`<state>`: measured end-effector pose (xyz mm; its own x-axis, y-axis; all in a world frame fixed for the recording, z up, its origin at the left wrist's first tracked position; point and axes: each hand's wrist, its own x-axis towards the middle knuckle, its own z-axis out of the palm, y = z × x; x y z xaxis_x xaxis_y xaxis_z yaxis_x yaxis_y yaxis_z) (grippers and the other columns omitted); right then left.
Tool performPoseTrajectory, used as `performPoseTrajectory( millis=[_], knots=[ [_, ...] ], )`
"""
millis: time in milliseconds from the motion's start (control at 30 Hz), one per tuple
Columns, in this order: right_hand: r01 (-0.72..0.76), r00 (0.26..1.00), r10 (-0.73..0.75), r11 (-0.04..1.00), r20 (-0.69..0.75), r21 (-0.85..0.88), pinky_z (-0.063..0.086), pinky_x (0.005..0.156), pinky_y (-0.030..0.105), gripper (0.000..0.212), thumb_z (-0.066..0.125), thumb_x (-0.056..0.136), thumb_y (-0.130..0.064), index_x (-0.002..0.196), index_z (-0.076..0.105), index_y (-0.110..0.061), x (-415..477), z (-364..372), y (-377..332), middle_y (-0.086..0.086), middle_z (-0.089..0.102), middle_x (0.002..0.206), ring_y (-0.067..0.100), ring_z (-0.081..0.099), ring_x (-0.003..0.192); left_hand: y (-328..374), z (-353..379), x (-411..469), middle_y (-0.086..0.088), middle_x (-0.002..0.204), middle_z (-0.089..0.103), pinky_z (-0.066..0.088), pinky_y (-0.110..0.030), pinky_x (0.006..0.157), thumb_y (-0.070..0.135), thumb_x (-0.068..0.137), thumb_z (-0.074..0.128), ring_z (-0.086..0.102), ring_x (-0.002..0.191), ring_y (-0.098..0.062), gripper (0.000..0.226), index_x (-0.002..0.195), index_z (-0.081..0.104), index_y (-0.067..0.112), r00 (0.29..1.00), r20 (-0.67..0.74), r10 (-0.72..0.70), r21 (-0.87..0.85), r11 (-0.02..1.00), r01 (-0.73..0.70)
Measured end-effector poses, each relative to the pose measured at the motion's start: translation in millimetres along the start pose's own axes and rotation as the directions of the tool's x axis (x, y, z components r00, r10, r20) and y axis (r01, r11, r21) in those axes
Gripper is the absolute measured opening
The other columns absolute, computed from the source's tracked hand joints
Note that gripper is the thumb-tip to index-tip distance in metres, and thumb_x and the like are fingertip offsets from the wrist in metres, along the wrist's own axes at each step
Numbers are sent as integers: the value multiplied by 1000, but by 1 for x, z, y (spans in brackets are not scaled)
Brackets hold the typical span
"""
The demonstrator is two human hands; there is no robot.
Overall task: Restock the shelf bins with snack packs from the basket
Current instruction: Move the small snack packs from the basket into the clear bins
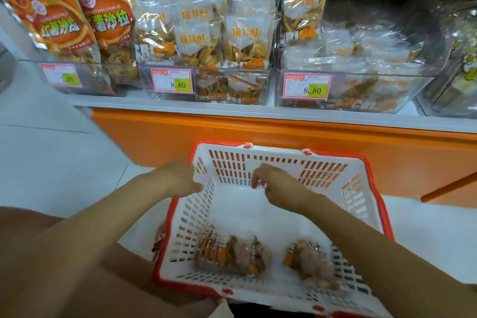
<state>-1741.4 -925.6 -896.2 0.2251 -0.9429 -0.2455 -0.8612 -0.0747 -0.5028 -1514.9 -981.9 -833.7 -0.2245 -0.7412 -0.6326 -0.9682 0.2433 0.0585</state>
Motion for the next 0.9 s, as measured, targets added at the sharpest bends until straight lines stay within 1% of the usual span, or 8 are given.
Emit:
performPoseTrajectory(
  millis=[67, 200, 500, 633, 700, 767, 800, 900],
  knots=[
    [-59, 996, 61, 998, 70, -25, 44, 97, 26, 35, 49, 84, 10, 99, 56, -21, -1, 31, 24, -1, 52, 125, 19, 51, 113, -15, 17, 6, -6, 83, 60, 43, -27, 62, 44, 95, 51, 54, 69, -16, 39, 93, 61, 6, 998, 44, -49, 57, 997, 46],
    [-199, 951, 194, 980, 240, -1, 43, 95, 29, 33, 49, 84, 5, 110, 58, -13, 0, 78, 55, 6, 54, 120, 22, 50, 112, -19, 30, 4, 1, 65, 41, 32, -23, 50, 38, 98, 46, 43, 58, -12, 40, 68, 45, 12, 998, -46, -52, 49, 997, 54],
    [-194, 841, 152, 981, 519, 28, 43, 89, 25, 48, 68, 85, -14, 130, 51, -11, 21, 135, 41, 9, 47, 133, 22, 48, 116, -11, 27, 0, 2, 66, 38, 28, -23, 50, 36, 99, 46, 35, 56, -8, 36, 71, 39, 15, 1000, -28, 1, 149, 989, 4],
    [-197, 825, 205, 978, 527, -73, 26, 53, 15, 28, 60, 84, 0, 112, 59, 7, 27, 148, 35, 8, 47, 85, 23, 48, 94, -7, 21, 2, 2, 67, 39, 27, -22, 49, 36, 99, 46, 36, 57, -7, 40, 66, 33, 18, 1000, 14, -10, 172, 985, 8],
    [-210, 830, 240, 971, 503, -117, 37, 66, 23, 11, 59, 85, -3, 74, 55, 0, 31, 150, 32, 11, 49, 75, 24, 52, 80, -6, 20, 2, 3, 68, 39, 29, -24, 51, 36, 99, 46, 37, 59, -8, 39, 67, 34, 17, 999, 29, -13, 182, 983, 7],
    [-256, 816, 279, 960, 507, -115, 43, 76, 29, 21, 60, 85, -8, 67, 50, -10, 31, 149, 32, 3, 43, 69, 16, 49, 67, -5, 20, 1, 3, 70, 39, 35, -25, 60, 37, 99, 45, 42, 66, -11, 35, 73, 37, 15, 999, 42, -16, 185, 983, 8],
    [-222, 838, 248, 969, 487, -112, 43, 73, 29, 8, 59, 85, -5, 77, 58, -2, 30, 150, 32, 1, 36, 67, 18, 51, 71, -4, 20, 1, 4, 71, 40, 36, -26, 64, 38, 99, 44, 45, 71, -13, 33, 76, 39, 15, 999, 46, -15, 187, 982, 7],
    [-177, 837, 203, 979, 508, -98, 29, 54, 23, 38, 57, 84, 4, 121, 50, 7, 24, 158, 38, 5, 42, 89, 21, 42, 87, -3, 20, 0, 4, 72, 40, 38, -27, 69, 39, 100, 44, 47, 79, -16, 30, 85, 42, 13, 999, 45, -15, 200, 980, 6]
  ],
)
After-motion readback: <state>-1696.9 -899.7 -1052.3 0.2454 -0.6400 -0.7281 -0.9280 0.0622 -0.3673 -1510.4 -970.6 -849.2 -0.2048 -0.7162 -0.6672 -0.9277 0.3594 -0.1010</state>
